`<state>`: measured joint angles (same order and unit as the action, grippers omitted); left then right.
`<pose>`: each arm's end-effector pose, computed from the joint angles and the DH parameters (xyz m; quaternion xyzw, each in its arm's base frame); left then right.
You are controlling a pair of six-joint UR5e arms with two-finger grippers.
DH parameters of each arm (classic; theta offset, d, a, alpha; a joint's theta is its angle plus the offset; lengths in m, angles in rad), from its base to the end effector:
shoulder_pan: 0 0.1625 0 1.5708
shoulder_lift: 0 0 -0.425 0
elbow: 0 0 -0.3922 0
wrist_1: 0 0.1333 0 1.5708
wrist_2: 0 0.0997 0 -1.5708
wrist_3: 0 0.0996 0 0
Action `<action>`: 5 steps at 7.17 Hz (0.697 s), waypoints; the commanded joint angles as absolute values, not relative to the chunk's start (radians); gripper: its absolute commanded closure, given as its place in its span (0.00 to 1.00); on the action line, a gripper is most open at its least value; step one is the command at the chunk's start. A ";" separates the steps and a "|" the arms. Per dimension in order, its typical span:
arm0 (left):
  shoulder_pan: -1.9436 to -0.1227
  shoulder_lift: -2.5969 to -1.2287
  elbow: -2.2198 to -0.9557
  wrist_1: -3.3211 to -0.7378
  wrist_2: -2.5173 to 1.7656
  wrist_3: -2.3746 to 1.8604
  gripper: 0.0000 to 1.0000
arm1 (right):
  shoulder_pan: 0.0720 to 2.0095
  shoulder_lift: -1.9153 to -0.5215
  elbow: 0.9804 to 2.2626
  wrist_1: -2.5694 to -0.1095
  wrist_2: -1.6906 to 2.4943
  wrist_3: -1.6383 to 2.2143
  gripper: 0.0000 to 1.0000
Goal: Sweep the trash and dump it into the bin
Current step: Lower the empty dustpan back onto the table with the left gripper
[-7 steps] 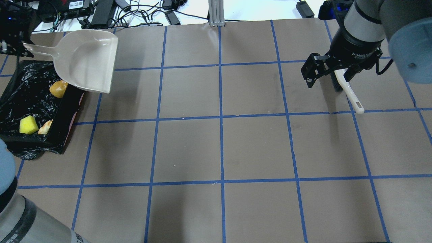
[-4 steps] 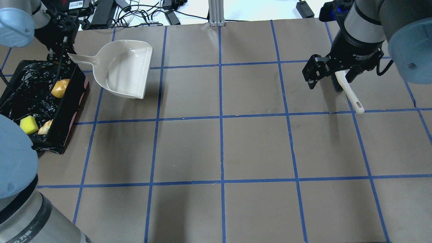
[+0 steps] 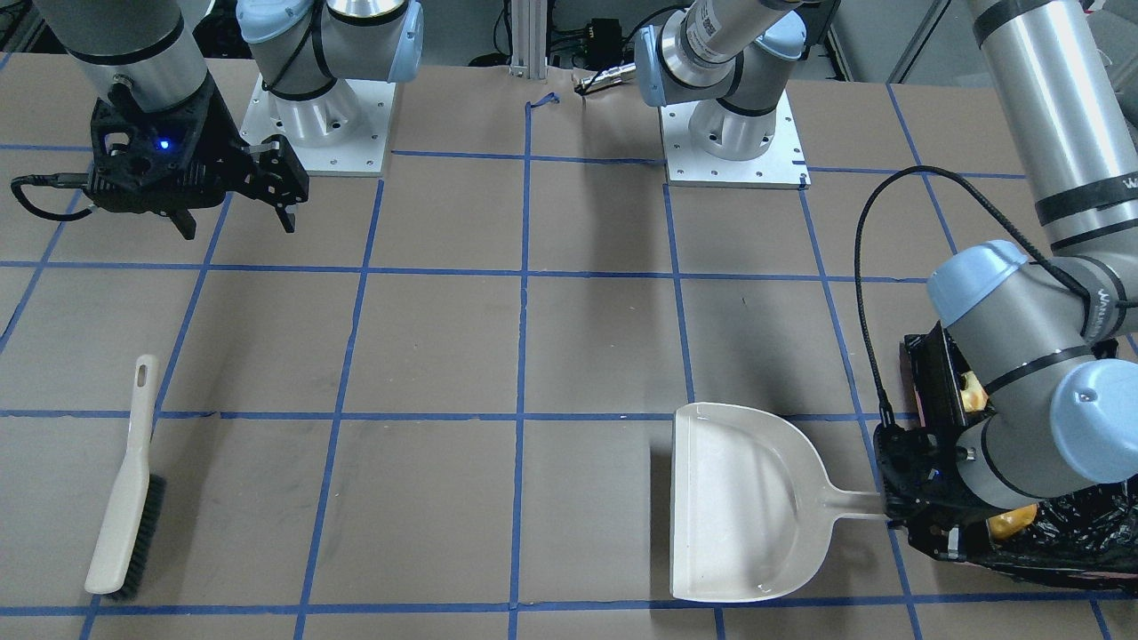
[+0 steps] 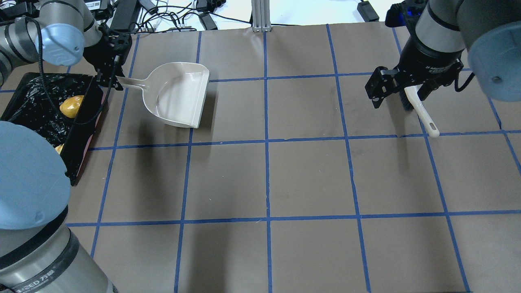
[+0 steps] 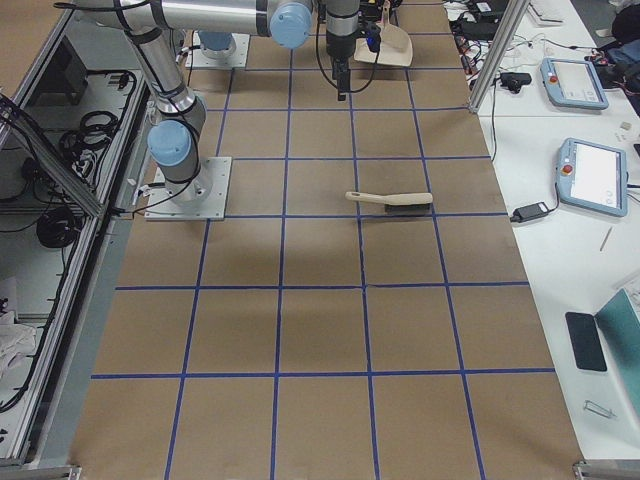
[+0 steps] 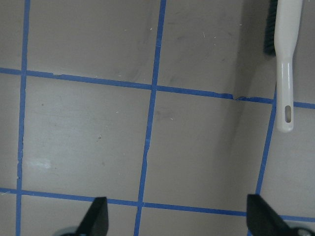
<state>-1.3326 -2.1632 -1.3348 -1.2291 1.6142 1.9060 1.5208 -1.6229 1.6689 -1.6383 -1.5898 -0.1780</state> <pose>0.0406 -0.7137 0.2773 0.7405 0.6717 0.0226 0.0039 0.1077 -0.4774 0.4715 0.0638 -0.9979 0.0096 0.0107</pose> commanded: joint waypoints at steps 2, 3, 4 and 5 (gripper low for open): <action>-1.351 -2.181 -1.362 -1.203 1.615 1.818 1.00 | 1.522 -1.623 1.670 -1.638 -1.591 -0.178 0.00; -1.354 -2.181 -1.368 -1.181 1.617 1.812 1.00 | 1.520 -1.621 1.671 -1.644 -1.591 -0.178 0.00; -1.358 -2.181 -1.371 -1.180 1.623 1.812 1.00 | 1.520 -1.621 1.671 -1.649 -1.591 -0.178 0.00; -1.359 -2.181 -1.376 -1.180 1.626 1.810 1.00 | 1.520 -1.621 1.671 -1.651 -1.591 -0.178 0.00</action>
